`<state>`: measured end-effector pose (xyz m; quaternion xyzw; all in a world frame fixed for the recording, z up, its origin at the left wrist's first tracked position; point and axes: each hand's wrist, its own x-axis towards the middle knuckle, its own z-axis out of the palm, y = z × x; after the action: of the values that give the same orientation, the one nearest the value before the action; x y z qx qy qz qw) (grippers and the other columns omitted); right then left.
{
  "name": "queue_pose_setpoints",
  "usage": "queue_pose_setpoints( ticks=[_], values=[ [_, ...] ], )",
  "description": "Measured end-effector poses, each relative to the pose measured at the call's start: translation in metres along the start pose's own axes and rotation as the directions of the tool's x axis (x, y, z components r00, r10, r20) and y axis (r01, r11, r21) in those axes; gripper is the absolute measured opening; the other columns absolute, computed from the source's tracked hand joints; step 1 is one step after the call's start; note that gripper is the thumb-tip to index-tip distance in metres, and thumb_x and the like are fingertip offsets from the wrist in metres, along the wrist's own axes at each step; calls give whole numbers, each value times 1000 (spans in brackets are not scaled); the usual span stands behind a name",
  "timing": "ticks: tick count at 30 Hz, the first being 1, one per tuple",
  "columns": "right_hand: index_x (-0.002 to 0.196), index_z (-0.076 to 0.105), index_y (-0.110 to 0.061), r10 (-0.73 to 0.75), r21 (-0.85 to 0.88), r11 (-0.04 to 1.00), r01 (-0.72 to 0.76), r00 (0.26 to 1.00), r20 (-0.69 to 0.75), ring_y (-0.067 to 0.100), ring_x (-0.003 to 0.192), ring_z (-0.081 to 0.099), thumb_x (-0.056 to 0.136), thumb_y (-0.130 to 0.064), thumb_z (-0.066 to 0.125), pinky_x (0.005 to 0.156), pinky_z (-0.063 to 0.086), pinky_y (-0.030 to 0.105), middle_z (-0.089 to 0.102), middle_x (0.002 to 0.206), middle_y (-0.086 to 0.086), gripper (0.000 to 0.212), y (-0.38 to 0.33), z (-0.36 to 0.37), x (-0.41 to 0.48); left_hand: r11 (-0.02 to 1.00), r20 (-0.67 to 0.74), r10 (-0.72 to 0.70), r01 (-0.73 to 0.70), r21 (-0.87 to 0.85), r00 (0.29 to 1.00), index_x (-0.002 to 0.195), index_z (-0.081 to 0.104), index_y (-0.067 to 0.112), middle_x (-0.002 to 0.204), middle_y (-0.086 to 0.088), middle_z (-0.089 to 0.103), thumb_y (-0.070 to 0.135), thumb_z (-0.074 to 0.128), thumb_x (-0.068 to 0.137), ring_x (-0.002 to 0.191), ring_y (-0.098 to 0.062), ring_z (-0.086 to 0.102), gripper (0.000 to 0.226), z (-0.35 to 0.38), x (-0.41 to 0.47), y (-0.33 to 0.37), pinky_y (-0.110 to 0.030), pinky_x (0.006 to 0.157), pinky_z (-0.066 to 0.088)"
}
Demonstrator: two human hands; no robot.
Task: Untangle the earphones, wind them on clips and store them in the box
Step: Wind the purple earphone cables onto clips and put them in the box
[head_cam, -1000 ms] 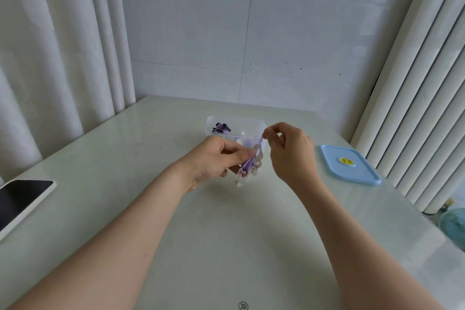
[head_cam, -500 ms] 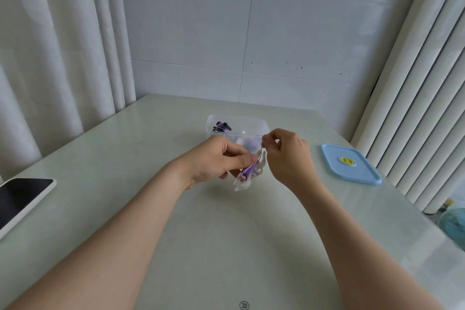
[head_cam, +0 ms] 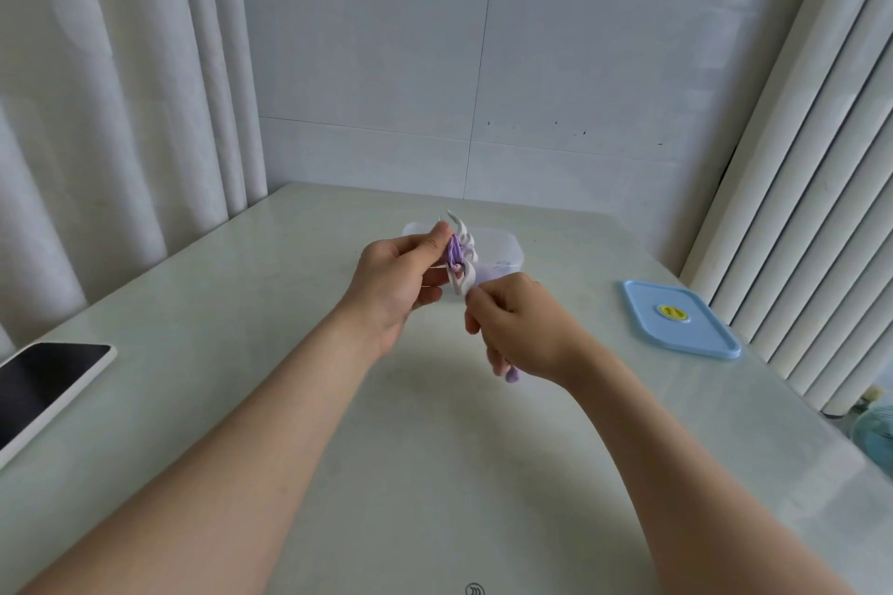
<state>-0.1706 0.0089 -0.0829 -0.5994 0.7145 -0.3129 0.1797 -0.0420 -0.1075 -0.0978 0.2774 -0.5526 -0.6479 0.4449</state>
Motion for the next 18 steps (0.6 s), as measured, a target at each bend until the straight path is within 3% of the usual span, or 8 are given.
queue_pose_setpoints(
  ticks=[3,5,8,9,11,14,18],
  values=[
    [79,62,-6,-76,47,996,73,995,61,24,57,74,101,-18,38,64,58,51,65,56,11,34,-4,4,-1,998,-56,-24,20,-58,998,99,78,4,85,-3,76,38,68,100,64,-11,65,35,0,1,0,-27,66,51],
    [82,63,-8,-129,43,991,127,990,58,25,54,73,103,-21,39,67,60,54,56,59,17,35,-5,6,-2,1000,-102,-8,7,-11,995,97,78,4,88,-5,79,39,68,101,70,-15,69,36,-1,2,-3,-30,69,55],
    [85,66,-6,-202,67,977,201,979,-2,20,45,53,102,-19,44,52,60,40,44,61,12,30,-5,10,-1,948,-143,147,-98,304,979,92,76,11,86,0,78,42,70,98,75,-13,69,32,-9,4,-7,-30,69,53],
    [84,66,-1,-238,31,970,241,969,-73,17,45,45,101,-19,47,47,52,34,44,59,14,31,-3,10,1,909,-127,196,-132,396,972,91,74,13,83,3,77,41,71,97,74,-11,69,29,-11,4,-9,-28,69,52],
    [81,65,3,-310,-103,950,293,923,-228,20,51,36,97,-25,51,51,41,38,53,62,18,36,2,9,6,868,-77,219,-158,471,973,91,73,16,81,5,76,40,73,96,75,-9,69,24,-12,1,-10,-23,71,52],
    [72,63,-6,-322,-181,945,274,878,-355,21,56,35,99,-23,58,51,32,26,51,57,7,32,12,3,11,823,20,208,-186,536,978,90,72,15,77,6,77,38,74,95,71,-5,69,23,-5,-3,-12,-16,67,50],
    [75,67,-10,-294,-161,956,247,840,-456,10,59,47,101,-20,64,53,33,16,48,53,-9,28,21,-3,16,882,155,95,-155,446,983,99,70,7,78,-3,76,38,69,100,71,-9,69,31,-1,-8,-11,-18,68,53]
  ],
)
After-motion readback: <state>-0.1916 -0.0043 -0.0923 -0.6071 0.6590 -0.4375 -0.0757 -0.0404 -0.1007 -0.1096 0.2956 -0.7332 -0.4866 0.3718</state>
